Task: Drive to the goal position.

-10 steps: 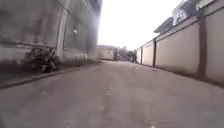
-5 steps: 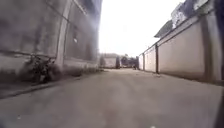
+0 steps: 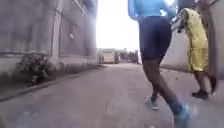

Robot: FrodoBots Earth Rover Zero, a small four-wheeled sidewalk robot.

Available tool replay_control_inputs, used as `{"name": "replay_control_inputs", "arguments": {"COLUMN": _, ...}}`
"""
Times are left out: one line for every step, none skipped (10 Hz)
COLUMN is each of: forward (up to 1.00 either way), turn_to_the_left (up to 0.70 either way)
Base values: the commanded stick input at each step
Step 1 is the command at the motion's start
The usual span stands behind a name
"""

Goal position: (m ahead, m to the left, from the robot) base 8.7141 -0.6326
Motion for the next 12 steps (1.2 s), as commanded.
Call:
{"name": "replay_control_inputs", "arguments": {"forward": 0.50, "turn_to_the_left": 0.00}}
{"name": "replay_control_inputs", "arguments": {"forward": 0.50, "turn_to_the_left": 0.00}}
{"name": "replay_control_inputs", "arguments": {"forward": 0.50, "turn_to_the_left": 0.00}}
{"name": "replay_control_inputs", "arguments": {"forward": 0.50, "turn_to_the_left": 0.00}}
{"name": "replay_control_inputs", "arguments": {"forward": 0.50, "turn_to_the_left": 0.00}}
{"name": "replay_control_inputs", "arguments": {"forward": 0.50, "turn_to_the_left": 0.00}}
{"name": "replay_control_inputs", "arguments": {"forward": 0.50, "turn_to_the_left": 0.00}}
{"name": "replay_control_inputs", "arguments": {"forward": 0.50, "turn_to_the_left": 0.00}}
{"name": "replay_control_inputs", "arguments": {"forward": 0.50, "turn_to_the_left": 0.00}}
{"name": "replay_control_inputs", "arguments": {"forward": 0.50, "turn_to_the_left": 0.00}}
{"name": "replay_control_inputs", "arguments": {"forward": 0.50, "turn_to_the_left": 0.00}}
{"name": "replay_control_inputs", "arguments": {"forward": 0.50, "turn_to_the_left": 0.00}}
